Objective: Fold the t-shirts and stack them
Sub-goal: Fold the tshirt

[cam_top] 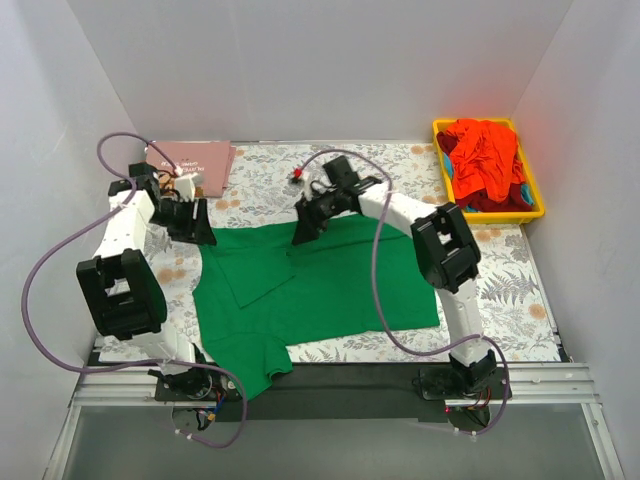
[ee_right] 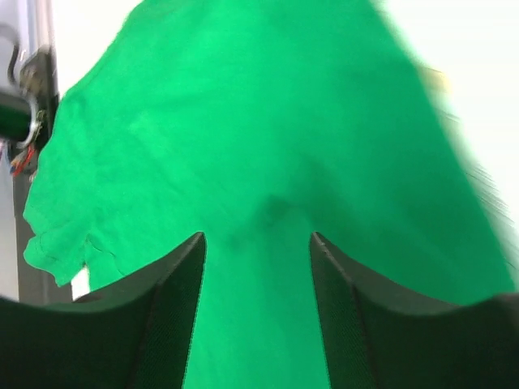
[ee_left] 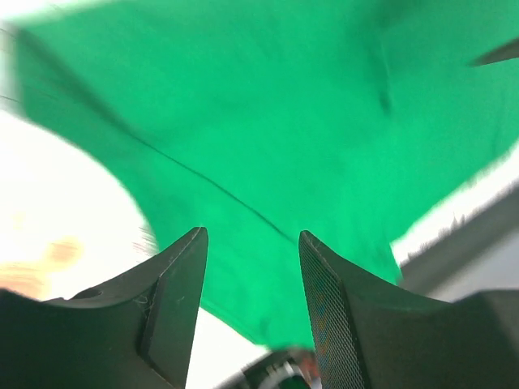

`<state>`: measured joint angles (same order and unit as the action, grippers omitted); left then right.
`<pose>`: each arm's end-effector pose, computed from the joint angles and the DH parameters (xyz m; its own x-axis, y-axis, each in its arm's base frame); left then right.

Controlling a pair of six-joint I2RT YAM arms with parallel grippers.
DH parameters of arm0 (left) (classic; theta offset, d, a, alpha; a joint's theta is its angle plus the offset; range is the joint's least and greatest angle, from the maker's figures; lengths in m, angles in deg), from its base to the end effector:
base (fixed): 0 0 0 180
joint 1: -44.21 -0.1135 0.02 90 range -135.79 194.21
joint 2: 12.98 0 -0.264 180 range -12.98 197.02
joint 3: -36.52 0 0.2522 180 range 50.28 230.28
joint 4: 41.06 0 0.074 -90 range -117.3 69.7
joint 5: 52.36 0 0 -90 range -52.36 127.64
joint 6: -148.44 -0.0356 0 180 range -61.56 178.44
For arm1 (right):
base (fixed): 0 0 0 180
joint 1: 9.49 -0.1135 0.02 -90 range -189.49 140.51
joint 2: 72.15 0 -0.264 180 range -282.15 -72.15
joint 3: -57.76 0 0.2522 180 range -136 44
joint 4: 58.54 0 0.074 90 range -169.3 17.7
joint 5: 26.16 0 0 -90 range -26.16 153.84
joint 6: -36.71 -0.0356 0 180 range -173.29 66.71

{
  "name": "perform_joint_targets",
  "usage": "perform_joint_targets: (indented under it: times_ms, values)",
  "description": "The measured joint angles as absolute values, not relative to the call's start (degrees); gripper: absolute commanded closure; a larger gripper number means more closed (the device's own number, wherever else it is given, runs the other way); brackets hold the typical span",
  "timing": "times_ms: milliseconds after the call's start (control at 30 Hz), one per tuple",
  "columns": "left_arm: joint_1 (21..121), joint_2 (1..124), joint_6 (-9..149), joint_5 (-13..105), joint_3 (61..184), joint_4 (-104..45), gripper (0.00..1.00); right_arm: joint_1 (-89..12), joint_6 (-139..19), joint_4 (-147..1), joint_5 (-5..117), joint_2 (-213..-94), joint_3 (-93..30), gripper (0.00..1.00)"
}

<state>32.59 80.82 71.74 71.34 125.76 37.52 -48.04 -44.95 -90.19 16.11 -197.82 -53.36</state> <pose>0.2991 0.0413 0.2540 -0.9228 -0.3852 0.0105 -0.3236 0.7600 -0.5636 0.3635 0.3234 0.1939 -0.4396 -0.4750 -0.7623 -0.8929 0.1394 0.4280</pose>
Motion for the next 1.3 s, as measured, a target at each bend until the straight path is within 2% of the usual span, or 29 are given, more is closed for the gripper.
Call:
perform_joint_targets:
  times_ms: [267,433,600,700,1100,1300]
  values:
    - [27.5,92.0,79.6,70.9,134.5,26.0,0.55,-28.0,-41.8,-96.2,20.0,-192.9,-53.4,0.57]
    - [27.4,98.3,83.0,69.0,134.8,20.6,0.65,-21.9,-38.2,-100.9,25.9,-192.8,-53.4,0.65]
    - [27.4,99.2,84.3,66.3,131.7,15.7,0.71,-20.1,-35.1,-103.5,30.1,-194.6,-53.8,0.69]
    - [27.4,99.1,84.7,66.2,129.0,13.5,0.78,-19.9,-33.8,-104.4,32.2,-196.6,-53.8,0.71]
    - [27.4,99.1,89.9,71.3,125.6,8.4,0.8,-20.0,-31.7,-105.6,36.2,-199.5,-53.9,0.75]
    - [27.4,99.5,92.4,70.8,124.3,6.3,0.92,-19.8,-30.9,-105.6,37.4,-199.5,-54.1,0.82]
